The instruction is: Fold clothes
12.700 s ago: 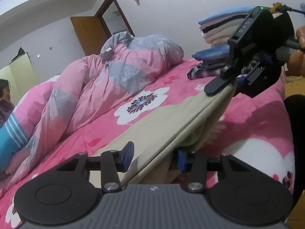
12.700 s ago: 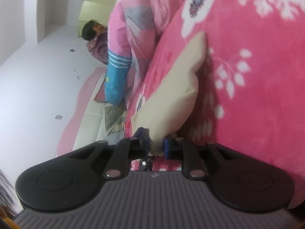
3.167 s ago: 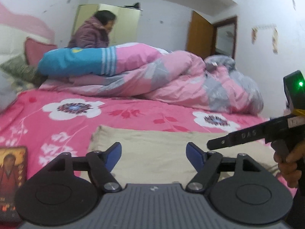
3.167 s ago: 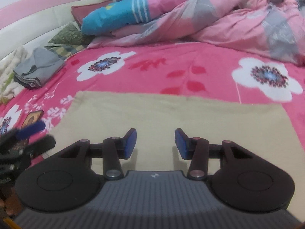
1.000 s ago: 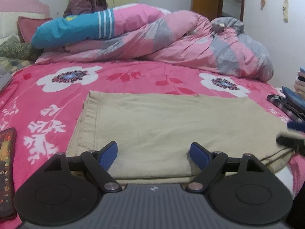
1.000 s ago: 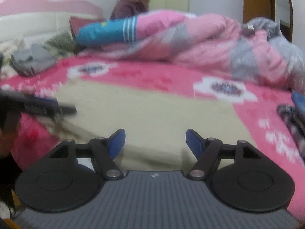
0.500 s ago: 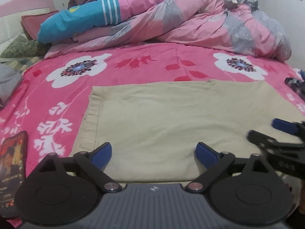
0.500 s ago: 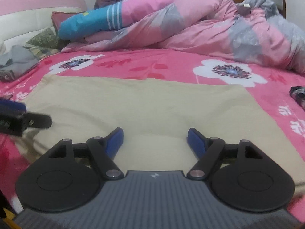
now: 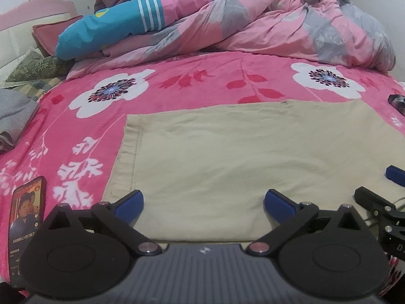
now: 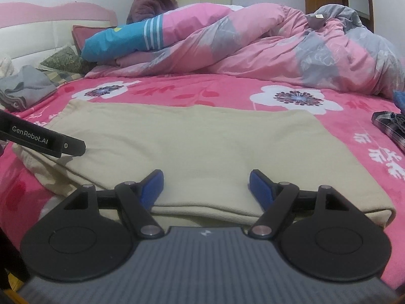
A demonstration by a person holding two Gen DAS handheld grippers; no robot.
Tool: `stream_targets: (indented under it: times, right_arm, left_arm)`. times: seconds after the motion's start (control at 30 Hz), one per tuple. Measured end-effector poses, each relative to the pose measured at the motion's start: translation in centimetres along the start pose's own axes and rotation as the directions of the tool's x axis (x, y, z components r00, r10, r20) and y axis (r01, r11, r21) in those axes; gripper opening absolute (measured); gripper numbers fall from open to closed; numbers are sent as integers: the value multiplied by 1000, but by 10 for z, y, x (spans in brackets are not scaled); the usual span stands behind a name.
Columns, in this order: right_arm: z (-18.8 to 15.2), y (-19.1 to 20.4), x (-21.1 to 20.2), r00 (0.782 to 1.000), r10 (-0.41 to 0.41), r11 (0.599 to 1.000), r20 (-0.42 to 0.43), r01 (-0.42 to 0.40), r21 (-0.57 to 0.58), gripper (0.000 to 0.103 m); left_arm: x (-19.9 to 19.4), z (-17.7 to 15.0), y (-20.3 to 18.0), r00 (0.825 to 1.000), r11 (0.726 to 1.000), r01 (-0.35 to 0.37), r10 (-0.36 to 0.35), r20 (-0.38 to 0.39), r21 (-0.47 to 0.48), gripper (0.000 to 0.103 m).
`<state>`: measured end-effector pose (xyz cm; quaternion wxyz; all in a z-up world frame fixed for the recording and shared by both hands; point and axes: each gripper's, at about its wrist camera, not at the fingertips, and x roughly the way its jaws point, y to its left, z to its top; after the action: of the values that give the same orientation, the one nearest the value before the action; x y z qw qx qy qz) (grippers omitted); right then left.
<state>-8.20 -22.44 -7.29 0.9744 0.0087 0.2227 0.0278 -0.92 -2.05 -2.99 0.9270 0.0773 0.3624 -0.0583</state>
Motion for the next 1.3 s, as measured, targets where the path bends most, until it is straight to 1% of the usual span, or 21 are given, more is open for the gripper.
stream_targets:
  times: [0.1, 0.13, 0.2, 0.23, 0.3, 0.33, 0.37, 0.4, 0.43, 0.47, 0.57, 0.6, 0.67, 0.73, 0.83, 0.9, 0.97, 1.0, 1.1, 1.3]
  right_arm:
    - [-1, -1, 0, 1000, 1, 1000, 6, -1, -2, 75]
    - [-1, -1, 1, 1000, 1, 1000, 8, -1, -1, 75]
    - [-2, -1, 1, 1000, 3, 1000, 10, -3, -2, 75]
    - [-2, -1, 1, 1000, 4, 1000, 11, -4, -3, 75]
    - [-2, -2, 1, 1000, 7, 1000, 15, -7, -3, 75]
    - [-3, -2, 1, 1000, 8, 1000, 17, -8, -3, 76]
    - [-4, -2, 1, 1000, 8, 1000, 20, -8, -3, 76]
    - [-4, -2, 1, 1000, 8, 1000, 22, -8, -3, 76]
    - [-4, -2, 1, 1000, 8, 1000, 24, -8, -3, 77]
    - [-4, -2, 1, 1000, 7, 1000, 24, -7, -3, 77]
    - [-4, -2, 2, 1000, 6, 1000, 21, -5, -6, 77]
    - [-3, -2, 2, 1000, 5, 1000, 18, -5, -7, 77]
    - [-1, -1, 1, 1000, 4, 1000, 7, -4, -8, 77]
    - [1, -1, -2, 1000, 5, 1000, -9, -5, -11, 78]
    - [14, -3, -10, 998, 29, 1000, -49, -29, 2, 79]
    - [26, -8, -13, 998, 40, 999, -42, -39, 33, 80]
    - [37, -10, -10, 999, 40, 998, -19, -40, 47, 80]
    - [42, -10, -7, 999, 37, 998, -11, -36, 50, 80]
    - [53, -7, 13, 999, 16, 999, -34, -15, 38, 80]
    - [62, 5, 42, 997, 32, 998, -68, -29, 51, 81]
  left_arm:
    - [-1, 1, -1, 1000, 1000, -4, 4, -2, 6, 103]
    - [-3, 1, -1, 1000, 1000, -14, 14, 4, 10, 103]
    - [-12, 3, -2, 998, 998, -60, 59, 34, 23, 102]
    - [-19, 4, -4, 995, 996, -83, 81, 64, 33, 102]
    - [-39, 6, -9, 979, 990, -124, 111, 174, 65, 102]
    - [-47, 8, -11, 971, 988, -132, 114, 212, 75, 103]
    - [-50, 11, -14, 967, 988, -128, 105, 231, 87, 103]
    - [-50, 15, -18, 968, 988, -114, 87, 235, 103, 103]
    - [-48, 19, -22, 970, 988, -100, 70, 231, 117, 103]
    - [-41, 22, -27, 977, 988, -84, 56, 208, 127, 103]
    - [-7, 27, -39, 994, 988, -38, 23, 103, 149, 103]
    - [5, 26, -41, 998, 988, -32, 23, 61, 151, 103]
    - [21, 20, -43, 999, 988, -22, 18, 26, 150, 103]
    - [24, 14, -40, 1000, 992, -12, 8, 27, 126, 103]
    - [24, 13, -33, 1000, 995, 11, -13, 14, 103, 103]
    - [25, 13, -31, 1000, 995, 19, -20, 9, 96, 103]
    - [25, 13, -32, 1000, 996, 19, -20, 7, 91, 103]
    - [25, 13, -32, 1000, 996, 19, -20, 6, 90, 103]
    - [25, 15, -32, 1000, 996, 22, -22, 1, 83, 103]
    - [25, 14, -29, 999, 997, 33, -33, -1, 76, 103]
